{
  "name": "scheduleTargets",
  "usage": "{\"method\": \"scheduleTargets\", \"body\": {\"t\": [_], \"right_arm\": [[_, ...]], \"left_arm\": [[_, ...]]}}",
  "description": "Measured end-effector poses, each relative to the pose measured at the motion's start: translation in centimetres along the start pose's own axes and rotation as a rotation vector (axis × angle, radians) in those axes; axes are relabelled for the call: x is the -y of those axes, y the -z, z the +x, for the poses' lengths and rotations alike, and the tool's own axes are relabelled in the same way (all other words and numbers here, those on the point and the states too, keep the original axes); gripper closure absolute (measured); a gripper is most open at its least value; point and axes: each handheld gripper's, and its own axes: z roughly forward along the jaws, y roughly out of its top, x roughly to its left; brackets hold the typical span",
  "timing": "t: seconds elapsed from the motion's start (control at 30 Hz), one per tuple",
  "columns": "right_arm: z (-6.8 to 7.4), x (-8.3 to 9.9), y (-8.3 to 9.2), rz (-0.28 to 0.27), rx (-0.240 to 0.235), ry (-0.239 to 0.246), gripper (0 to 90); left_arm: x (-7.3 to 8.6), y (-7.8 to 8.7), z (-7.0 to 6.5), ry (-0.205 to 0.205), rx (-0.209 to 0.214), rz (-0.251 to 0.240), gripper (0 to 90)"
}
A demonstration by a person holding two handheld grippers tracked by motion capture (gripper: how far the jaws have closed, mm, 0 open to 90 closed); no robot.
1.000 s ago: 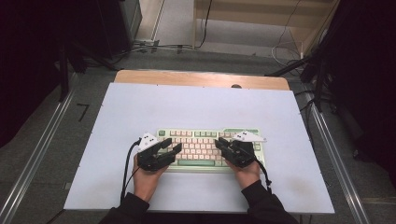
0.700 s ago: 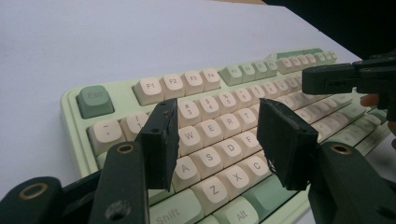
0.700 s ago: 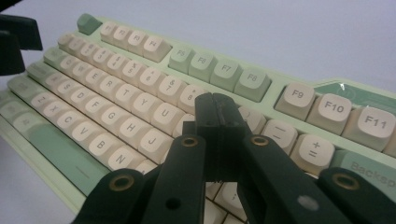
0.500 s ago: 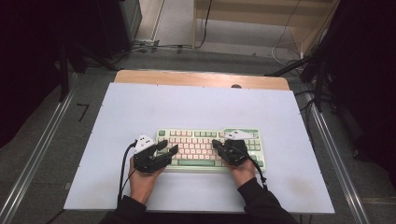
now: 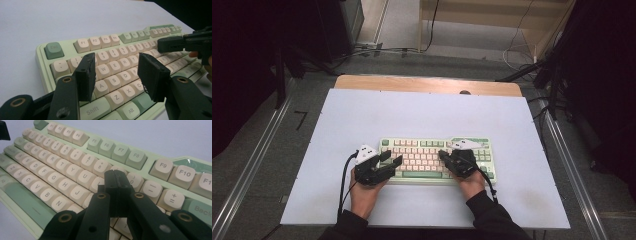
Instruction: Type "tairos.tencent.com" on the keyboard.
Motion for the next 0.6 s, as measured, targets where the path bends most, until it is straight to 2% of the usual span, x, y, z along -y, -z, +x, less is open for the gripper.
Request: {"method": "scheduleTargets", "body": {"t": [0.17,0.6], "right_arm": [[0.0,-0.2,0.8,-0.044,-0.021,-0.012,87.6],[0.9,0.0,1.3,-0.056,-0.053,0.008,85.6]], "left_arm": [[0.0,0.0,0.1,0.002,-0.001,0.000,49.0],[-0.4,-0.1,0.2,0.001,0.002,-0.005,48.1]]}}
